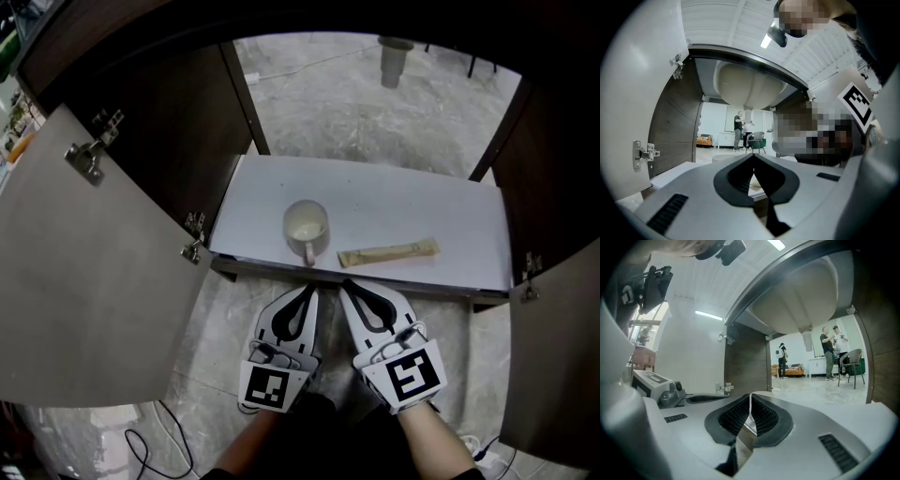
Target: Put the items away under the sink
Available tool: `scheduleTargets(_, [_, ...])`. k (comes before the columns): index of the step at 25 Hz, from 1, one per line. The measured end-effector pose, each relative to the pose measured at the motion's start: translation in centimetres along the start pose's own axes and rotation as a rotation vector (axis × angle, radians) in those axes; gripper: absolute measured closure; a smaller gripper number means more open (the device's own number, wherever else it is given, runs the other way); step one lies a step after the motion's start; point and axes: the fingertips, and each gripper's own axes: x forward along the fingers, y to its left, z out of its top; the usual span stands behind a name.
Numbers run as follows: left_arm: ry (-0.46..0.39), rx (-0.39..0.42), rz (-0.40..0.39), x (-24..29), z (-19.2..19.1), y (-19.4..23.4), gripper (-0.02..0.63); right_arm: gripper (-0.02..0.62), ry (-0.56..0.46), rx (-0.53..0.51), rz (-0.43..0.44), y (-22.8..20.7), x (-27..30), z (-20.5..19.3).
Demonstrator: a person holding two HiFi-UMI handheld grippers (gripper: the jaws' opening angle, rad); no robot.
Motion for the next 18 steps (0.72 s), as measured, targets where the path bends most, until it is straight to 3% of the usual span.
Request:
scheduleTargets(9, [-0.028,-0.012,-0.028,0.1,1.7,0.2,0.598,0.557,-0.009,0.04,-0.02,0.1,-0.3,1.5])
scheduleTargets(18, [-0.116,-0.005,-0.185,2.3,12.4,-1.9,0.597,0.557,-0.13,-0.054,-0.092,-0.6,-1.6,11.4])
